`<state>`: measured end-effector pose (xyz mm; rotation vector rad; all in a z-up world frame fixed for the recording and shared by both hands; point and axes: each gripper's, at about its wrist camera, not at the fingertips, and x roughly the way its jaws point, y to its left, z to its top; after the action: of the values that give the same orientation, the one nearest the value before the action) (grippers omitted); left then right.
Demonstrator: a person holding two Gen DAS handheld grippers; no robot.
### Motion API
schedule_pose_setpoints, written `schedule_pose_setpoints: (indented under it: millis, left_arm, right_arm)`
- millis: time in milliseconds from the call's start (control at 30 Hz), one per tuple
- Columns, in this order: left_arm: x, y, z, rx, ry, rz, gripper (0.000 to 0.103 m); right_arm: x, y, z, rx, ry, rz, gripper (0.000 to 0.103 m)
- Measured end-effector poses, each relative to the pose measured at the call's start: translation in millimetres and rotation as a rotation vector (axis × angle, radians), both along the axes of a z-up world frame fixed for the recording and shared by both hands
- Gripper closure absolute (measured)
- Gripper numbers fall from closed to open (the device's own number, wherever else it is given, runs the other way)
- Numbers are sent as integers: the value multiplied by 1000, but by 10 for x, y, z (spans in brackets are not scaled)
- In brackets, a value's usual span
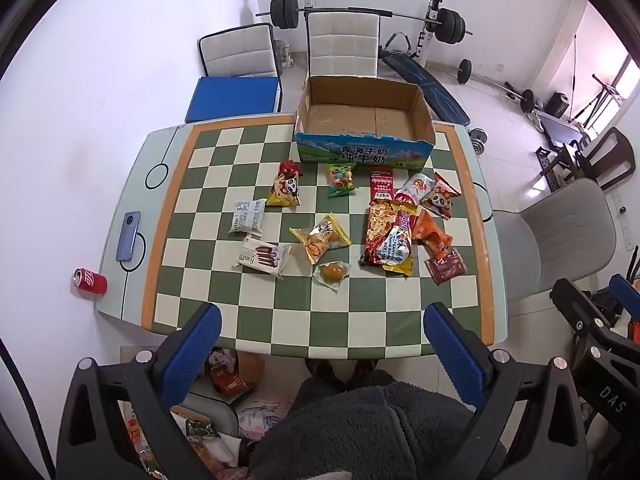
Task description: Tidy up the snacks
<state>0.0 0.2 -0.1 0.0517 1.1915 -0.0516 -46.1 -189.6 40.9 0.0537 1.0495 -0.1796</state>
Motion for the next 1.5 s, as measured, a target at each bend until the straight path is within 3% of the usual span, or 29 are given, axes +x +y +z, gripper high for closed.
schedule_pose_setpoints:
  millis: [533,1500]
  left_arm:
    - [-93,-153,-14,6,-5,-6,0]
    - [95,-11,-32,-8,18,-11,0]
  right_arm:
    - [10,0,-57,7,15,1,0]
    - [39,-22,-53,14,29,1,0]
